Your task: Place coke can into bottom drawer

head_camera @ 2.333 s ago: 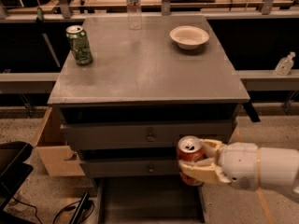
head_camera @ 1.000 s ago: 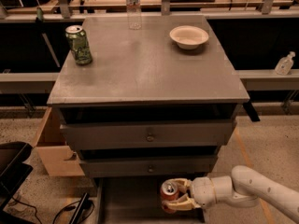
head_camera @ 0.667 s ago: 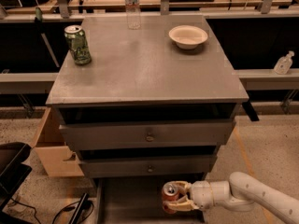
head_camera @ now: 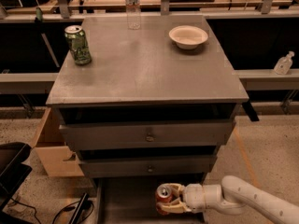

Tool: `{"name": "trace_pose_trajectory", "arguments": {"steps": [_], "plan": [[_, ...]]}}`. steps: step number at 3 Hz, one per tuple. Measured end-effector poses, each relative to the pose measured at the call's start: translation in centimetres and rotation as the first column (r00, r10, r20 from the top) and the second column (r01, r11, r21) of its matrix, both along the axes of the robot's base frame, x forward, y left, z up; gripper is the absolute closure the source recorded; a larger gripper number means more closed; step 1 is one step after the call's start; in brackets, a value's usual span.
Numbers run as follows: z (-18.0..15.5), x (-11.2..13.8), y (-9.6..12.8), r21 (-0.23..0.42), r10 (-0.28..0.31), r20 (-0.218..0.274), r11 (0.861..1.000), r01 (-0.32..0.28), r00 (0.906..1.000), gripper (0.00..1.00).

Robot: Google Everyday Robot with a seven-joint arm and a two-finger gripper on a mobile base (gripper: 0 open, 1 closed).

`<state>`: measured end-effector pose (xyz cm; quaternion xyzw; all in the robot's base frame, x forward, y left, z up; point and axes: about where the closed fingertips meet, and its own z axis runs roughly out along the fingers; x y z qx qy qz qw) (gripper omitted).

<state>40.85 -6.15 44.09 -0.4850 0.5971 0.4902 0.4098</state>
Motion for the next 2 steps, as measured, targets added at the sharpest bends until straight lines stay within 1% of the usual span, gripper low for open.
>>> {"name": "trace_pose_trajectory", "arguments": {"steps": [1,2], "plan": [[-3.5,0.4,2.2,0.052,0.015,0.083,0.998,-0.020,0.9964,1.00],[-9.0,1.1,3.5,0.096,0.035,0.197,0.994,-0.054,0.9798,1.00]]}}
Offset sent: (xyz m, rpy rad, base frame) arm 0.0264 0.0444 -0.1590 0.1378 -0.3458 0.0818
